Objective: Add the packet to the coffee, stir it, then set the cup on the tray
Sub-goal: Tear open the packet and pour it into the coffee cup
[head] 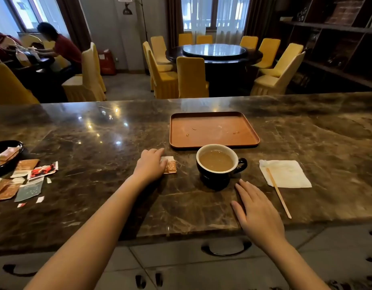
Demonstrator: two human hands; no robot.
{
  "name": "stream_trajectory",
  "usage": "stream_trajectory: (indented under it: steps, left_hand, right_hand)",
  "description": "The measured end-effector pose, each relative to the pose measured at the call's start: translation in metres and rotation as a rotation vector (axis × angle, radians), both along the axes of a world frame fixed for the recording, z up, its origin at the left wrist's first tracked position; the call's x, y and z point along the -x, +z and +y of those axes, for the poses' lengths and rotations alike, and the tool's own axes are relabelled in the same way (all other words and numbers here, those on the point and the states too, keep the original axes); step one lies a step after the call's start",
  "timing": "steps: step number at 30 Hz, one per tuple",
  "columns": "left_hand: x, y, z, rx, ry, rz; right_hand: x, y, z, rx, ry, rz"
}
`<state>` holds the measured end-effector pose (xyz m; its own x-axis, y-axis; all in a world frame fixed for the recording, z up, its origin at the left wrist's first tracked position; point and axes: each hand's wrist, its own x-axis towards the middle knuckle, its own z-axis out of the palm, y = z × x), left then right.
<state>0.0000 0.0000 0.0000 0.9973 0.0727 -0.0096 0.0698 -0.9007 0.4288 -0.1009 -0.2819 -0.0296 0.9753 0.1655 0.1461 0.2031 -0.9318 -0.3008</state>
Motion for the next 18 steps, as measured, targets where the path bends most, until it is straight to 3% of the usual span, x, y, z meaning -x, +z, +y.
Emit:
stream_trajectory:
  steps: [4, 8, 18]
  left_hand:
    - [-0.003, 0.001, -0.001, -0.100, -0.034, -0.010]
    - [-0.004, -0.001, 0.000, -0.025, -0.017, -0.050]
    - [0.019, 0.016, -0.006, 0.462, 0.042, -0.179]
  right_hand:
    - [-0.001, -0.004, 0.001, 0.013, -0.003, -0.081]
    - [-0.002, -0.006, 0.000, 0.011, -0.009, -0.134]
    - [-0.001, -0.007, 0.000, -0.021, -0.022, -0.163]
